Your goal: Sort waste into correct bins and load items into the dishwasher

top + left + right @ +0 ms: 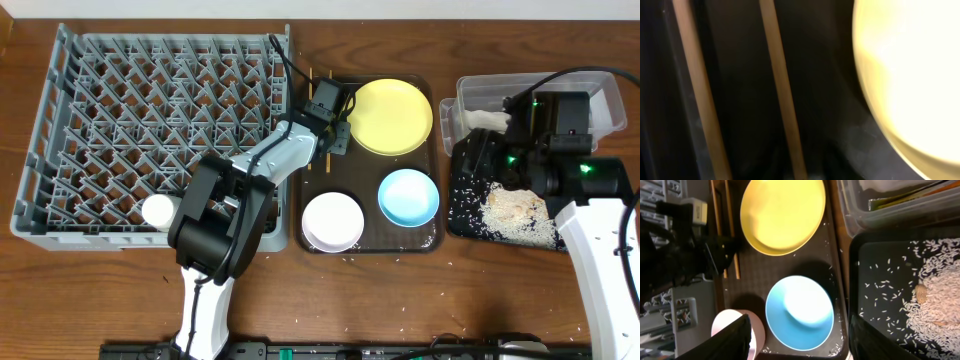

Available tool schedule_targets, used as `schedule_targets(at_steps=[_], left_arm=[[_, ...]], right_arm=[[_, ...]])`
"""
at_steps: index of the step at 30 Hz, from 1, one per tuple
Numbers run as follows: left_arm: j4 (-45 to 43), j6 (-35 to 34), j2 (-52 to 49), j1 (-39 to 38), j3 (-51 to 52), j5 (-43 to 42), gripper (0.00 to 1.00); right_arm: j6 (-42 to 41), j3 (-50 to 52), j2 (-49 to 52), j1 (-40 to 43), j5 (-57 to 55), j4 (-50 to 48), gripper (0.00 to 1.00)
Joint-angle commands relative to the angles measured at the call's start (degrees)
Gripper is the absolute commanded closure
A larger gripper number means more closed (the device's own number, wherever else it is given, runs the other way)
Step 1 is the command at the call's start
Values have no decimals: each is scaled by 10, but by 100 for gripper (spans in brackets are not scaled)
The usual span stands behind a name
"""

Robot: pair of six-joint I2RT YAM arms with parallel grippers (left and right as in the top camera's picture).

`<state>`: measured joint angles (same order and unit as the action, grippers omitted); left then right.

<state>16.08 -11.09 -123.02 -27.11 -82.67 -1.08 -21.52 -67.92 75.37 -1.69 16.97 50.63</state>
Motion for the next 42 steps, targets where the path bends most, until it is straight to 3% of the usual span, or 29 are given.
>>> schedule_targets(at_steps=[1,5,9,14,20,25,26,28,32,39,42], left_arm=[[10,-24,-16,1,-5,1,91],[32,-32,38,2,-8,0,92],[64,-32,155,3,-8,3,92],[186,-43,263,37,-8,61,92],[237,-40,237,94,23,75,92],[238,2,182,98,28,17,91],[238,-2,181,100,27,17,89],[238,-2,191,101,17,17,62],[246,-2,237,94,-16,6,46],[175,24,246,22,-16,-28,46],[139,38,188,-11,-16,45,51]], right_arm=[[-5,-7,-2,-5,5,4,39],[-5,-7,-2,-5,5,14,39],[-5,-6,-2,-5,5,19,40],[-5,-6,-2,-5,4,20,40],[-5,-7,-2,-5,4,14,40],[-5,-6,-2,-5,4,12,40],[-5,-7,-2,-5,4,13,40],[-5,-6,-2,-5,4,13,40],[-5,-7,-2,-5,4,13,40],[-5,-6,-2,-5,4,13,39],[-5,-7,-2,-5,4,12,39]])
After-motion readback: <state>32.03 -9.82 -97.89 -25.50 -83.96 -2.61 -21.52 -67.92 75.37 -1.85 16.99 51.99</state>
